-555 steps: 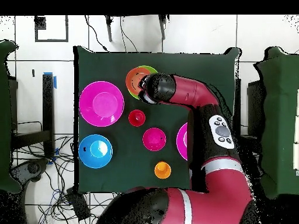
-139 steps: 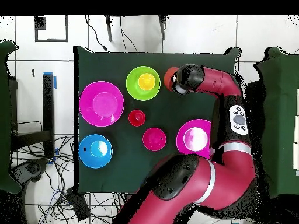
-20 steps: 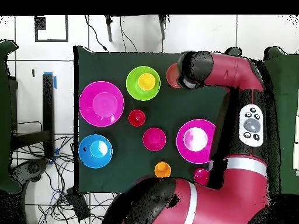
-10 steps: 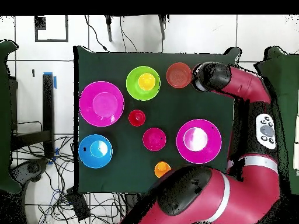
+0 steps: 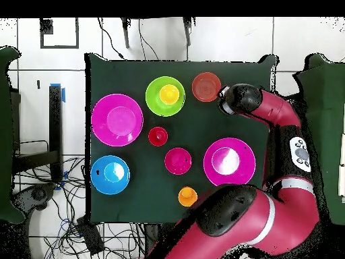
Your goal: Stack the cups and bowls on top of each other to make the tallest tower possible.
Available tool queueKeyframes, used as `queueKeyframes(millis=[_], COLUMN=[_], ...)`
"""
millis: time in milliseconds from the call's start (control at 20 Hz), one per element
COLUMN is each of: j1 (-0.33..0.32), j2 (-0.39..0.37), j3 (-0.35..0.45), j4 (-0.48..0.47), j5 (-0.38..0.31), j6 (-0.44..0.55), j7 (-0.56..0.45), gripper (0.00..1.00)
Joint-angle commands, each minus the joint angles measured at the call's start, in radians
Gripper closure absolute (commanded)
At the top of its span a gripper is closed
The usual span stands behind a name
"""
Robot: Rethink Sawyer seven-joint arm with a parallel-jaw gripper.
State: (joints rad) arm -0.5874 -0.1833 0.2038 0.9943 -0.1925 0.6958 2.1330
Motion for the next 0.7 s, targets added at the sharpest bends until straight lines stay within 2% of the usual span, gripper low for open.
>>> queueKeyframes(millis=[50,250,600,700], j1=[-0.051,-0.059,-0.068,-0.069], j2=[-0.075,-0.096,-0.060,-0.058], j3=[0.213,0.230,0.250,0.249], j4=[0.198,0.204,0.210,0.190], j5=[0.050,0.043,-0.014,-0.013], j6=[-0.026,0.002,-0.085,-0.059], j7=[-0.180,-0.170,-0.160,-0.161], gripper=[0.00,0.00,0.00,0.00])
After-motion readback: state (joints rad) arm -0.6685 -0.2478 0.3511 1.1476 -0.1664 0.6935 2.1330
